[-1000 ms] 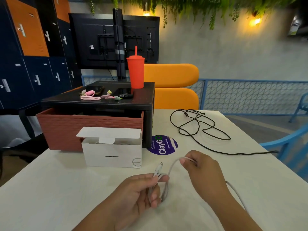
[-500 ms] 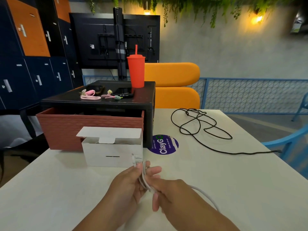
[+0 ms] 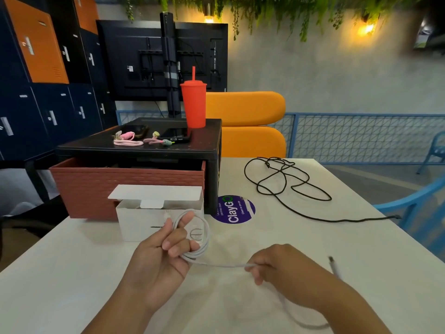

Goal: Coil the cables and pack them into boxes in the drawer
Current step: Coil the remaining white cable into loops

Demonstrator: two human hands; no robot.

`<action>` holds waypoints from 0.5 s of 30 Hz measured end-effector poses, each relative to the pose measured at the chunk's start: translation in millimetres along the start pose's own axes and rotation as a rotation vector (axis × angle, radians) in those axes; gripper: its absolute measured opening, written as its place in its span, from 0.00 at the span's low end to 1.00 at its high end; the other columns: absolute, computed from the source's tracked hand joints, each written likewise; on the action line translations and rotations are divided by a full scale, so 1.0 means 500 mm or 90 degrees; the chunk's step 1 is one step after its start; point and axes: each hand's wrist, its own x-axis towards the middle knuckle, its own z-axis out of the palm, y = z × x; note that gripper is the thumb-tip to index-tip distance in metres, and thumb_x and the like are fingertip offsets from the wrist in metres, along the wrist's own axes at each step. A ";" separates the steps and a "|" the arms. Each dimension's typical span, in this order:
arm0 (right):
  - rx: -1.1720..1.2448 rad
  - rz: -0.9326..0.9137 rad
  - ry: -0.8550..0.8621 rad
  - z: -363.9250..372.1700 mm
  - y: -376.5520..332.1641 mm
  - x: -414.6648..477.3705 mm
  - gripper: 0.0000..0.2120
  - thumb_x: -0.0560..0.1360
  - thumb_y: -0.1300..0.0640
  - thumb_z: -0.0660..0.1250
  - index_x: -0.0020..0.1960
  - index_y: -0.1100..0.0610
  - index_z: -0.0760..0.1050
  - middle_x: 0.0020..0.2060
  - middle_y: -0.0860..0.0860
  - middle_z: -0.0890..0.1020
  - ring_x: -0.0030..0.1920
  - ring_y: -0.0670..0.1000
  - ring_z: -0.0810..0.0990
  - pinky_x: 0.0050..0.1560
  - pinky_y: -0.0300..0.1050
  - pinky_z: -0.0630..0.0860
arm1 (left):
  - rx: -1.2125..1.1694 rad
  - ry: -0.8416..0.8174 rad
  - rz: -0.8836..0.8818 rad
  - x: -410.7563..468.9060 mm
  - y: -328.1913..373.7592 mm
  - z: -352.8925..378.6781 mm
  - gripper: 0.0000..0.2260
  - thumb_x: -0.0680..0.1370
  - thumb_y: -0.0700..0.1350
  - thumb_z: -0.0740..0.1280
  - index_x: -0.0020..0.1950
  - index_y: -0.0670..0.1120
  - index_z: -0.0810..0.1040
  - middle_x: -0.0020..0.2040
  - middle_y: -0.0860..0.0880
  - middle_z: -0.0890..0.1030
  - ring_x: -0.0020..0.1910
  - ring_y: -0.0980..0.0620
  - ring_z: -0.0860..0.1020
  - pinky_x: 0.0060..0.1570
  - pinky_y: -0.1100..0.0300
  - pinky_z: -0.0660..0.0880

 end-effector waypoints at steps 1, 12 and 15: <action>0.003 0.004 0.013 -0.002 0.007 0.003 0.11 0.76 0.58 0.59 0.38 0.53 0.76 0.38 0.50 0.79 0.36 0.48 0.73 0.38 0.39 0.67 | -0.003 -0.005 0.001 0.000 0.002 0.000 0.30 0.45 0.41 0.84 0.45 0.37 0.84 0.22 0.53 0.62 0.18 0.56 0.64 0.33 0.60 0.78; -0.071 0.031 0.244 -0.010 0.038 0.024 0.09 0.79 0.52 0.59 0.46 0.52 0.77 0.40 0.49 0.80 0.43 0.49 0.74 0.42 0.41 0.69 | 0.071 -0.077 -0.101 -0.015 -0.005 0.012 0.30 0.51 0.43 0.84 0.48 0.34 0.82 0.21 0.51 0.61 0.18 0.55 0.62 0.30 0.57 0.77; -0.106 0.020 0.306 -0.010 0.036 0.022 0.09 0.78 0.51 0.59 0.48 0.51 0.78 0.42 0.48 0.81 0.46 0.49 0.74 0.46 0.42 0.70 | 0.150 -0.079 -0.167 -0.018 -0.018 0.016 0.24 0.59 0.45 0.79 0.49 0.33 0.81 0.22 0.51 0.61 0.18 0.56 0.61 0.31 0.57 0.76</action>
